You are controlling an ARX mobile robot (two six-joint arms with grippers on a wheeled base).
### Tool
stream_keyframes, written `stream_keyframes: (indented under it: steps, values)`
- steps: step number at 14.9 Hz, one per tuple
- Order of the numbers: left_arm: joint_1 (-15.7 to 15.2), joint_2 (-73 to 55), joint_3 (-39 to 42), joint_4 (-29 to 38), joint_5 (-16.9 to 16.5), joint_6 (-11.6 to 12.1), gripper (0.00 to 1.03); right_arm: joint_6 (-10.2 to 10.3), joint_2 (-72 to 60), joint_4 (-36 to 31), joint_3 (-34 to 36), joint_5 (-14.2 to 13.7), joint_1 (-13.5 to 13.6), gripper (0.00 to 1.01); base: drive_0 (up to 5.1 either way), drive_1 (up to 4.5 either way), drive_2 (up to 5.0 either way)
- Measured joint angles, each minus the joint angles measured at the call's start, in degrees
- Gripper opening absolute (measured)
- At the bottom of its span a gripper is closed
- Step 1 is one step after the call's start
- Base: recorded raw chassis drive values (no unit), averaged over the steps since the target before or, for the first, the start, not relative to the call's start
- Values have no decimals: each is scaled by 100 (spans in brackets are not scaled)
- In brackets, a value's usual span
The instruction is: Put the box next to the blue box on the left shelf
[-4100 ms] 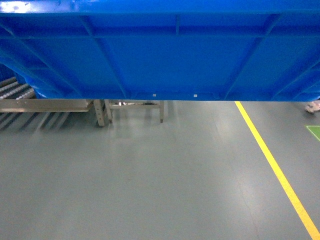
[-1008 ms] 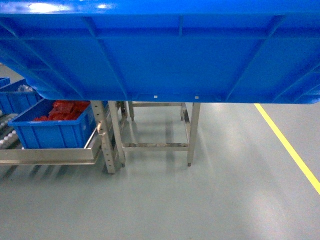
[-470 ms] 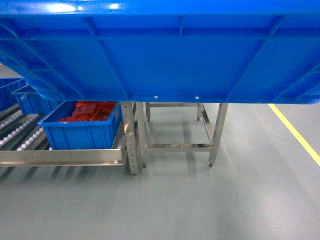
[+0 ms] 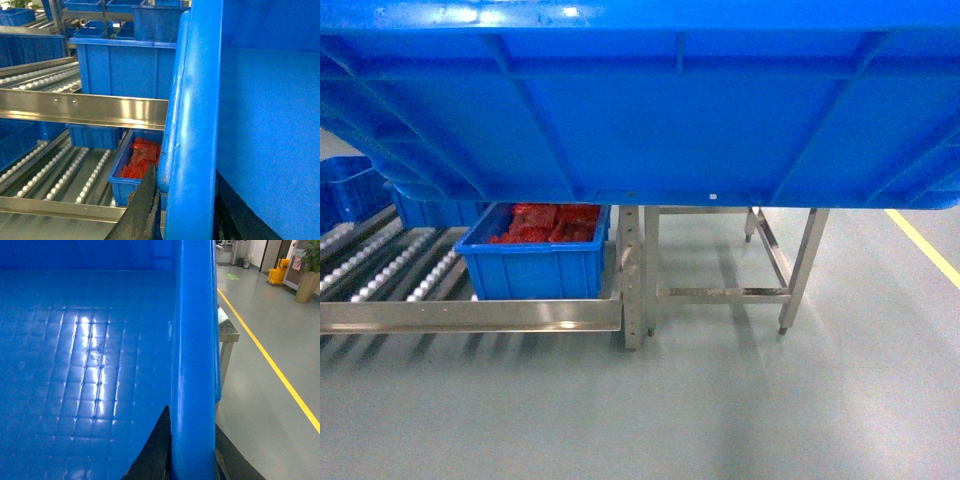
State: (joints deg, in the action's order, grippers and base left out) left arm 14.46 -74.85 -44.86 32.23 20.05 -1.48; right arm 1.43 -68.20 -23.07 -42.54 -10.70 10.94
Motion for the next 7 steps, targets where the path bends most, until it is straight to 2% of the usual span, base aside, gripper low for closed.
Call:
stream_keyframes:
  steps: [7]
  values:
    - [0, 2, 0, 17, 2, 0, 17, 0, -2, -11, 0, 0, 0, 9, -503, 242, 242]
